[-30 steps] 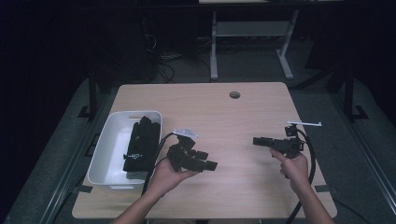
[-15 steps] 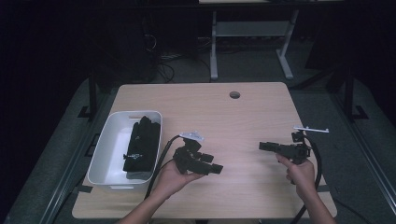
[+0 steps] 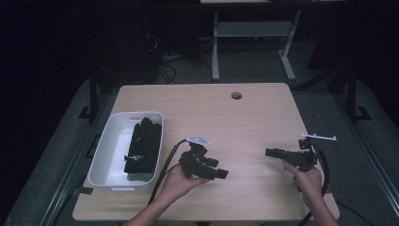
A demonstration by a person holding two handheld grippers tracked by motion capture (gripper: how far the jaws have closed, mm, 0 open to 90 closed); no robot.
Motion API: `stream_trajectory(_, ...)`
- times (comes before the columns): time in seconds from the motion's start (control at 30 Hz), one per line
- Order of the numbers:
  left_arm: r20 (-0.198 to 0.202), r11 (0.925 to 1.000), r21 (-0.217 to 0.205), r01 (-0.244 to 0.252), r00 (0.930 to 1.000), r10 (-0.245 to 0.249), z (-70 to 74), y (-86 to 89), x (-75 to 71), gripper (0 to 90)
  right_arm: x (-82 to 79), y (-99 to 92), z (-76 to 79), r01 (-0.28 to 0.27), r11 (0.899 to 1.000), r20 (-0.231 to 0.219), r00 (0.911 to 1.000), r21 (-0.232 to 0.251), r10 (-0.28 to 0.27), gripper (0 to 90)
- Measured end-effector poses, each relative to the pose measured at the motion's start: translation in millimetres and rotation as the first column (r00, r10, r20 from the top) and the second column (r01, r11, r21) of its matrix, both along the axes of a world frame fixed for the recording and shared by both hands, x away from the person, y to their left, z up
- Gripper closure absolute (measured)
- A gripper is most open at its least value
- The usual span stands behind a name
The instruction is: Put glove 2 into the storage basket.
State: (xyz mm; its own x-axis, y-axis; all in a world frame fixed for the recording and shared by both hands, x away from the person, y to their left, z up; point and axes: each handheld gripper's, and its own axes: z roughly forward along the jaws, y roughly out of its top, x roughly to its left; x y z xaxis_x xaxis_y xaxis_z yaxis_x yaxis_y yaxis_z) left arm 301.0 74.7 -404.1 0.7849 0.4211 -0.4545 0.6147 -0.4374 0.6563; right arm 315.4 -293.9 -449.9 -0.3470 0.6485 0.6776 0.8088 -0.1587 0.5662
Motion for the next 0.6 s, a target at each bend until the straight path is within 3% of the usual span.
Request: stream_trajectory(0.6,0.004,0.9999,0.002,0.013,0.9999,-0.013,-7.5,-4.0,-3.9,33.5,-15.1,-13.5,-7.7,0.009,1.0,-0.004,1.0,-0.005,-0.009,36.2)
